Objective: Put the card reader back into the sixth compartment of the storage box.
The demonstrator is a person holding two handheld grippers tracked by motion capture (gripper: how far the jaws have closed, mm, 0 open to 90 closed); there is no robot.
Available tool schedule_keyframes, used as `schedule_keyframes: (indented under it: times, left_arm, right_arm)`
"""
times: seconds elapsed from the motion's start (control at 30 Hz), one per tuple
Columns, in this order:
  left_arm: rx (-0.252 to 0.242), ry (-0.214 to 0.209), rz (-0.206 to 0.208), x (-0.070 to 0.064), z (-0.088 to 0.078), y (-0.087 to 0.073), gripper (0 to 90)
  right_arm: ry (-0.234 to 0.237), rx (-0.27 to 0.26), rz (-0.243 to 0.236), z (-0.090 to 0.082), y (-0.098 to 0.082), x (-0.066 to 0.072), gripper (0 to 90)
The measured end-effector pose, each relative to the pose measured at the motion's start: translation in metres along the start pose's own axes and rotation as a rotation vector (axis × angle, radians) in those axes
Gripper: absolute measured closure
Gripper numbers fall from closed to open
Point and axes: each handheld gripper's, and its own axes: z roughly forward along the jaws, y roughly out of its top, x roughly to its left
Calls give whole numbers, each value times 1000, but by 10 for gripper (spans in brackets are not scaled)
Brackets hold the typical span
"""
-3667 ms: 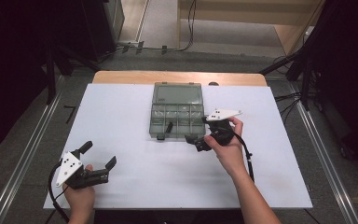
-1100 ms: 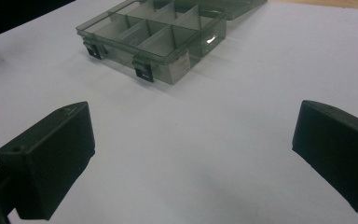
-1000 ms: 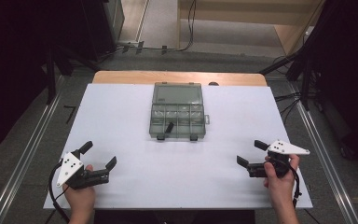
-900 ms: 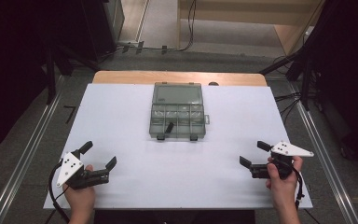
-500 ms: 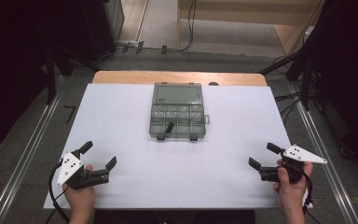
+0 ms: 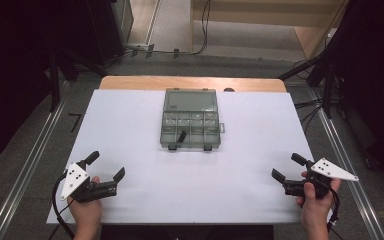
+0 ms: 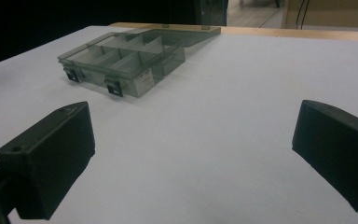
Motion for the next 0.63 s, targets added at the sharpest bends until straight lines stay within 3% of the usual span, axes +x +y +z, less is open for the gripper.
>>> schedule_keyframes:
  times: [0.17,0.33,0.63]
  left_arm:
    - [-1,0,-2,0,0,0,0]
    - [1,1,-1,0,0,0,0]
    - [4,5,0,0,0,0,0]
  right_arm:
    - [-17,-38,0,-3,-3,-1,0]
    - [-6,-75,-16,-4,-6,0,0]
    - [2,-74,-18,-3,-7,0,0]
